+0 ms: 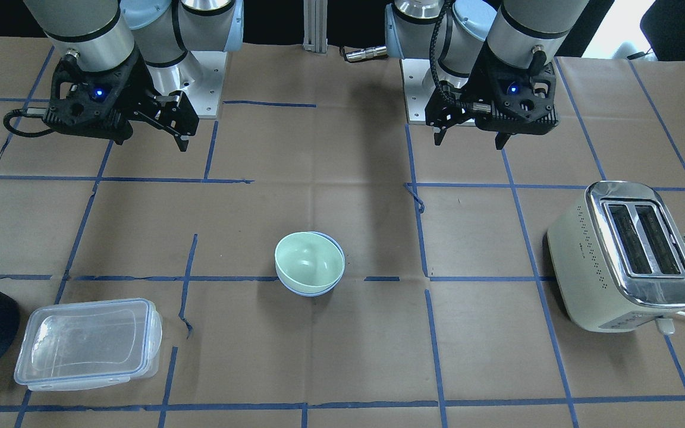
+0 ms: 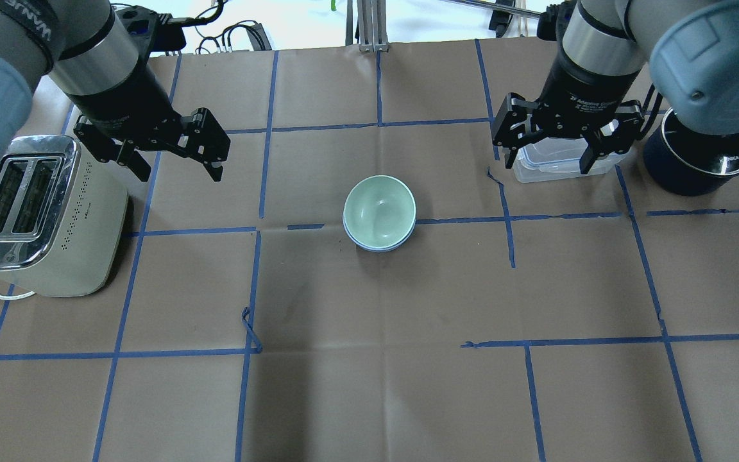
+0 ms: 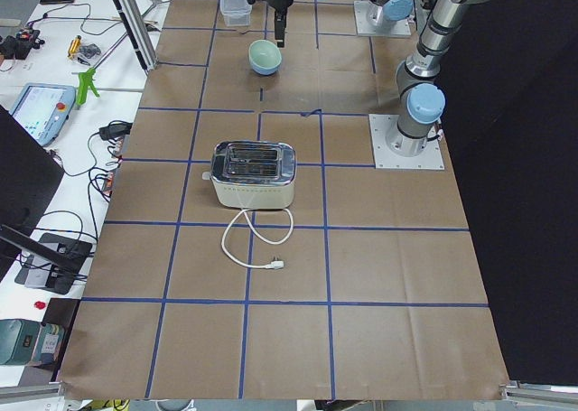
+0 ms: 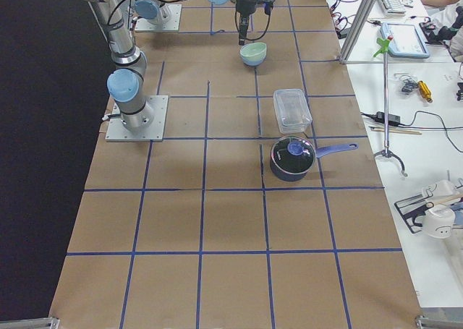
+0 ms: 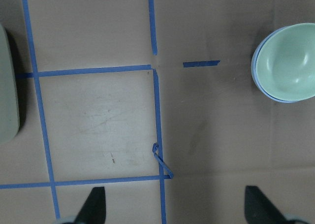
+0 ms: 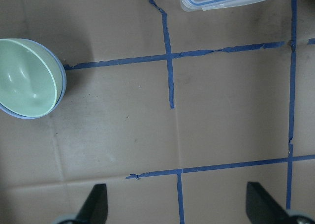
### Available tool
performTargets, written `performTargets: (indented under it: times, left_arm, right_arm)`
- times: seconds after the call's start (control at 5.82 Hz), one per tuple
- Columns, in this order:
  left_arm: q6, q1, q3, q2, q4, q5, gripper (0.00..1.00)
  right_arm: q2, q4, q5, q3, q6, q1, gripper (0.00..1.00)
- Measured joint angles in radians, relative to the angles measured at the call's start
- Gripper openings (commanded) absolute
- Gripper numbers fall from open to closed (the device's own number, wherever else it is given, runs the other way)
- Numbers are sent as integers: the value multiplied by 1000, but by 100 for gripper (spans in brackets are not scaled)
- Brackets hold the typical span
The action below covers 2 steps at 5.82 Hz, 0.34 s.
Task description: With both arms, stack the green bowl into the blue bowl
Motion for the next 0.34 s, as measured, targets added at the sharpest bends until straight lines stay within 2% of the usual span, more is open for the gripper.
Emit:
performTargets:
  times: [0.34]
  left_arm:
    - [0,0,-1,0,0,-1,98]
  right_arm:
    - [-14,6,-6,3,-6,1,100]
